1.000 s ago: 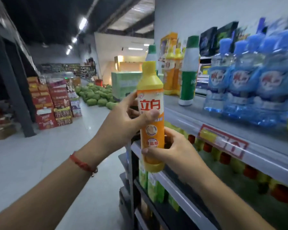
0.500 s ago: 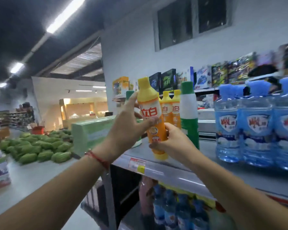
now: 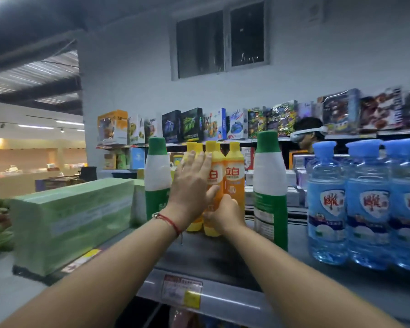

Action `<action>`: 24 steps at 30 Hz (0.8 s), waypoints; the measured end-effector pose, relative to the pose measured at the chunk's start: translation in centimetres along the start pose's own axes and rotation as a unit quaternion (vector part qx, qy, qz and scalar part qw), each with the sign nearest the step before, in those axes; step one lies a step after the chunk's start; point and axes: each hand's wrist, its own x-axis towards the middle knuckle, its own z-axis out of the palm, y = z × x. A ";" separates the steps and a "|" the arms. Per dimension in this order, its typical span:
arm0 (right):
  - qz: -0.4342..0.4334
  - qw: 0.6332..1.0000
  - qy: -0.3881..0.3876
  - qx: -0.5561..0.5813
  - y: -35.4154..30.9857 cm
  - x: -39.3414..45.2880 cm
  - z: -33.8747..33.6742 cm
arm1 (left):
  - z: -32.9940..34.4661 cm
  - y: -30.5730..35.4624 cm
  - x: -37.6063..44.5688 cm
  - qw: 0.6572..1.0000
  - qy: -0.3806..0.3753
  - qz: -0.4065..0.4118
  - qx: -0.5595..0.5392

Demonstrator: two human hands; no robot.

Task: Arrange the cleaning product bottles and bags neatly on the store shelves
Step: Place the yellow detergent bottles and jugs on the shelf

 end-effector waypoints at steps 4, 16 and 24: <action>0.005 1.000 0.011 0.004 0.0 0.1 0.6 | 1.5 -0.5 0.1 1.000 0.005 0.007 -0.013; -0.098 0.959 -0.102 -0.244 -2.4 -6.8 -3.4 | -2.1 -0.2 -2.6 0.999 -0.050 0.001 -0.006; -0.296 0.872 -0.120 -0.371 0.2 -16.2 -14.4 | -9.4 5.4 -8.6 0.978 -0.191 0.025 0.082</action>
